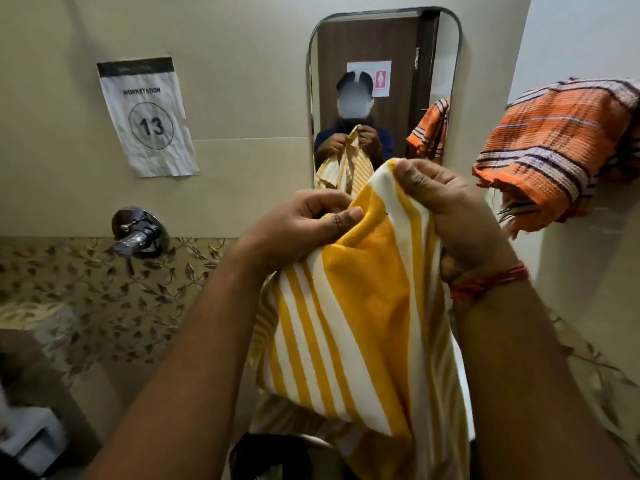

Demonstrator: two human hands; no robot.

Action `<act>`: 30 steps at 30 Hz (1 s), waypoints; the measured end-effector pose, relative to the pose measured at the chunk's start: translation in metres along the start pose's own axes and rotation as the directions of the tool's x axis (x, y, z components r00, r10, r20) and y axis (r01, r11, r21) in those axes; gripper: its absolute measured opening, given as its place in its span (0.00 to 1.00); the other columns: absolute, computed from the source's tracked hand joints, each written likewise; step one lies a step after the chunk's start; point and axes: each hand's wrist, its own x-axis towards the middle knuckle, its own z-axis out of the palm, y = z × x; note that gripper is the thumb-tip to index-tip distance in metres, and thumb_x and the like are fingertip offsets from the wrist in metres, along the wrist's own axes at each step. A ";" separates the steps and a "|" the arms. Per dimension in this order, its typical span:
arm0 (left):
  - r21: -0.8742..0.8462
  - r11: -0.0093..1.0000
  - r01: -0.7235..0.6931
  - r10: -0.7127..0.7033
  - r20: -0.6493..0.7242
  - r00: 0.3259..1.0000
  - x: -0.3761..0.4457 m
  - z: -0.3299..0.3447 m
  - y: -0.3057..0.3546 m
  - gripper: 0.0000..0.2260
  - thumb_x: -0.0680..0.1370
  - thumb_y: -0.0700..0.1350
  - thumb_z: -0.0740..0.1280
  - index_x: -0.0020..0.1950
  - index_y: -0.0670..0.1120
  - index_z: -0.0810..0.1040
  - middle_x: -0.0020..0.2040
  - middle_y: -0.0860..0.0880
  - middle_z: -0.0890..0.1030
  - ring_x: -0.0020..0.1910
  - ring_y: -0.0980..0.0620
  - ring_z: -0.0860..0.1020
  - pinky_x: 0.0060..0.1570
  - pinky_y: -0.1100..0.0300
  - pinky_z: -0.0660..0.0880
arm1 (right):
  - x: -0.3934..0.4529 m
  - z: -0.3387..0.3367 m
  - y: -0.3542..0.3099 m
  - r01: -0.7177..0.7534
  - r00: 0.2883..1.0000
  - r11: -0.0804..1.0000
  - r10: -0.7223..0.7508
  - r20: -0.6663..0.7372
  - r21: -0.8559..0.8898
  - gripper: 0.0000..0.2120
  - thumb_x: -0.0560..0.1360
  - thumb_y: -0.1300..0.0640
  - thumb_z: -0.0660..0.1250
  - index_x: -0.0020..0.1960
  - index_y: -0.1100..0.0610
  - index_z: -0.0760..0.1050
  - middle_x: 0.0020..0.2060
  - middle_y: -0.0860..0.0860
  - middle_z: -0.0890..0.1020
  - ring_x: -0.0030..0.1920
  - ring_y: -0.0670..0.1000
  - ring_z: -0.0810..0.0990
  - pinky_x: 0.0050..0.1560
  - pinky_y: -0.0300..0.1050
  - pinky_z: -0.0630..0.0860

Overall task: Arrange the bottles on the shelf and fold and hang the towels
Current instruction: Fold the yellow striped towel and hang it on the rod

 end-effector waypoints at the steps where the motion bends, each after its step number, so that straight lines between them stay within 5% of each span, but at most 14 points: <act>1: -0.010 1.000 -0.001 0.000 -0.027 1.000 0.000 -0.002 -0.001 0.08 0.79 0.52 0.67 0.53 0.51 0.83 0.49 0.53 0.83 0.51 0.51 0.82 0.51 0.58 0.80 | 0.002 0.002 0.000 -0.004 1.000 0.999 0.004 0.010 -0.047 0.09 0.81 0.53 0.62 0.53 0.55 0.79 0.37 0.49 0.85 0.37 0.47 0.85 0.36 0.40 0.82; 5: -0.384 0.922 -0.037 -0.062 -0.244 0.968 -0.005 -0.009 -0.003 0.07 0.81 0.48 0.64 0.47 0.50 0.81 0.42 0.52 0.82 0.43 0.52 0.81 0.44 0.60 0.80 | 0.008 0.009 0.000 0.000 0.999 0.985 0.008 0.049 -0.172 0.09 0.79 0.53 0.65 0.53 0.56 0.80 0.38 0.48 0.85 0.37 0.46 0.84 0.35 0.37 0.80; 8: -0.535 0.842 -0.060 -0.043 -0.179 0.983 -0.007 -0.014 -0.008 0.06 0.81 0.47 0.63 0.48 0.47 0.78 0.39 0.51 0.81 0.38 0.53 0.80 0.39 0.61 0.80 | 0.010 0.015 -0.004 -0.005 0.999 0.984 0.013 0.040 -0.178 0.08 0.78 0.52 0.66 0.52 0.55 0.80 0.40 0.49 0.86 0.38 0.47 0.85 0.36 0.39 0.82; 13: -0.546 0.838 -0.022 0.051 0.038 0.998 -0.013 -0.035 -0.026 0.19 0.68 0.56 0.78 0.52 0.48 0.81 0.43 0.50 0.82 0.41 0.52 0.82 0.41 0.59 0.80 | 0.012 0.020 -0.016 0.033 0.998 0.984 -0.024 0.057 -0.173 0.11 0.72 0.48 0.67 0.49 0.53 0.80 0.40 0.51 0.83 0.39 0.49 0.83 0.39 0.42 0.83; 17: -0.531 0.843 0.089 -0.014 0.143 0.990 -0.028 -0.043 -0.048 0.22 0.64 0.53 0.82 0.55 0.46 0.86 0.49 0.46 0.86 0.46 0.48 0.85 0.46 0.56 0.82 | 0.017 0.015 -0.018 0.023 0.996 0.993 -0.032 -0.081 -0.115 0.08 0.79 0.49 0.65 0.49 0.53 0.78 0.39 0.51 0.82 0.39 0.50 0.82 0.42 0.44 0.84; 20: -0.534 0.840 0.092 -0.074 0.056 0.996 -0.034 -0.049 -0.065 0.24 0.61 0.53 0.83 0.52 0.45 0.87 0.48 0.45 0.86 0.46 0.48 0.85 0.45 0.57 0.82 | 0.021 0.010 -0.016 0.012 0.974 0.995 -0.034 -0.226 -0.100 0.12 0.80 0.46 0.63 0.52 0.54 0.78 0.48 0.59 0.80 0.50 0.60 0.80 0.59 0.60 0.80; 22: -0.520 0.848 0.104 -0.131 -0.015 0.991 -0.036 -0.058 -0.076 0.26 0.56 0.54 0.85 0.51 0.45 0.87 0.48 0.45 0.87 0.46 0.48 0.86 0.45 0.57 0.82 | 0.025 0.007 -0.016 0.004 0.949 0.996 -0.031 -0.314 -0.084 0.14 0.79 0.45 0.65 0.53 0.55 0.79 0.51 0.59 0.80 0.55 0.62 0.81 0.61 0.62 0.78; 27: -0.381 0.890 0.253 -0.322 -0.130 0.938 -0.044 -0.076 -0.097 0.29 0.60 0.54 0.84 0.55 0.41 0.83 0.51 0.43 0.85 0.48 0.45 0.84 0.49 0.53 0.82 | 0.033 0.002 -0.028 0.094 0.789 0.984 -0.167 -0.592 -0.152 0.09 0.80 0.48 0.65 0.46 0.51 0.79 0.42 0.46 0.83 0.44 0.43 0.84 0.53 0.41 0.82; 30: -0.276 0.946 0.171 -0.259 -0.324 0.910 -0.028 -0.070 -0.083 0.07 0.74 0.45 0.74 0.50 0.45 0.84 0.47 0.46 0.86 0.48 0.47 0.82 0.51 0.52 0.80 | 0.032 0.011 -0.023 0.054 0.892 0.920 -0.219 -0.395 -0.388 0.05 0.82 0.51 0.63 0.48 0.48 0.76 0.41 0.46 0.80 0.36 0.39 0.81 0.41 0.35 0.79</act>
